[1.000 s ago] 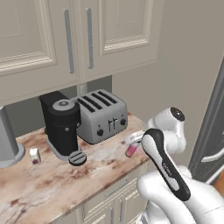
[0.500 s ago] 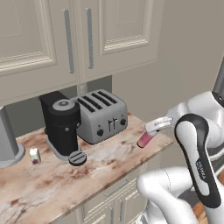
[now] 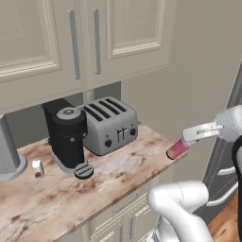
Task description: Move the drinks to the dining counter.
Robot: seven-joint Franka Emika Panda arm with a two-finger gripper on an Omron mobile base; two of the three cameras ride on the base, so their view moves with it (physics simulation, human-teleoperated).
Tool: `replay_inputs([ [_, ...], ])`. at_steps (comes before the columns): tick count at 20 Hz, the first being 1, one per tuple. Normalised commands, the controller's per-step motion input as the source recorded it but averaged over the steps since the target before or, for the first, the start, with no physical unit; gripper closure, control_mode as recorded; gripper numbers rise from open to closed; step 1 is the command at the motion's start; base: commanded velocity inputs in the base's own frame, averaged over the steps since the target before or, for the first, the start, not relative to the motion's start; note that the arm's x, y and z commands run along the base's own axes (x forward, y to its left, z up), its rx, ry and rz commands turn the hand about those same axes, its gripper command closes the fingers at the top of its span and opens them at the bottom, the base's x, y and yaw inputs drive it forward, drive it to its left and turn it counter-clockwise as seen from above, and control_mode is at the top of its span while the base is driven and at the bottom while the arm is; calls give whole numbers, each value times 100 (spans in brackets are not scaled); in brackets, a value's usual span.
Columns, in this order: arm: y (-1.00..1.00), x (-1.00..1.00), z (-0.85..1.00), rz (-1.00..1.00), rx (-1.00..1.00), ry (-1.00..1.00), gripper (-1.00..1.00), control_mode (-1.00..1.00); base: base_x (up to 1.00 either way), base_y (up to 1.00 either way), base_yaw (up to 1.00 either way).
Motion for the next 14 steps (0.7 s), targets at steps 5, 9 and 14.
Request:
replay_inputs([
  [5, 0, -75, 65, -18, -6, -1, 100, -100, 0, 0, 0],
  [9, -2, -13, 27, -9, 0, 0, 100, -100, 0, 0, 0],
  [14, -5, -12, 21, -1, 0, 0, 100, -100, 0, 0, 0],
])
